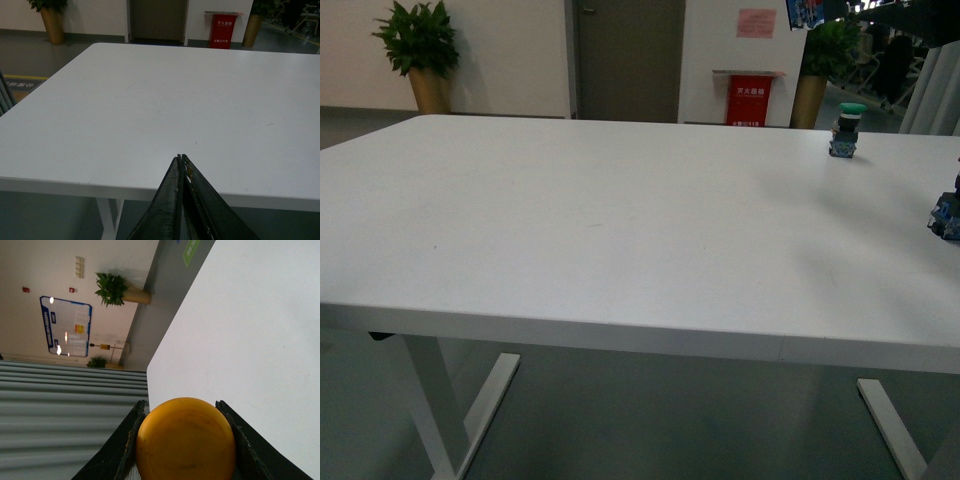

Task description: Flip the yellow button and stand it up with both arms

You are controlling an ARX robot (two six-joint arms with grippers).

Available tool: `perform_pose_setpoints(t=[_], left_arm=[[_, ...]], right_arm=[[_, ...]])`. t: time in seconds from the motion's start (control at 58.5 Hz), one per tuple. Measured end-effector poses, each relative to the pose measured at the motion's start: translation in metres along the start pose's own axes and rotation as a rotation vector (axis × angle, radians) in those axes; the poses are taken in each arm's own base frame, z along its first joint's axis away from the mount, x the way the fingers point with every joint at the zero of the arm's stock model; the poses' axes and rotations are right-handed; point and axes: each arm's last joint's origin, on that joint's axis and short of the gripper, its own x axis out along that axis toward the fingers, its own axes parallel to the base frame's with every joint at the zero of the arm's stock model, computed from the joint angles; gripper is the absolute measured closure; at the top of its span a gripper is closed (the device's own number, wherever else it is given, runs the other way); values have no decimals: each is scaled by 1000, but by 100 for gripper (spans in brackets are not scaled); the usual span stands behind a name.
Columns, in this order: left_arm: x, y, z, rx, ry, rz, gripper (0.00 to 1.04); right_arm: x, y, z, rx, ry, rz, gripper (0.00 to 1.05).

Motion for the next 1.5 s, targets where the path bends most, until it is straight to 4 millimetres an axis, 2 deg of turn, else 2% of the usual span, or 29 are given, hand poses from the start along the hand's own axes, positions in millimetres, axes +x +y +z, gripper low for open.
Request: perform_pose_setpoints(t=[0.376, 0.786, 1.504], left_arm=[[-24, 0, -20, -2, -2, 0, 101], [-39, 0, -32, -2, -10, 0, 101], [-55, 0, -30, -3, -35, 0, 101]], right_arm=[[-2, 4, -2, -26, -1, -7, 69], [-6, 9, -4, -37, -5, 2, 69], [-13, 15, -4, -50, -18, 9, 69]])
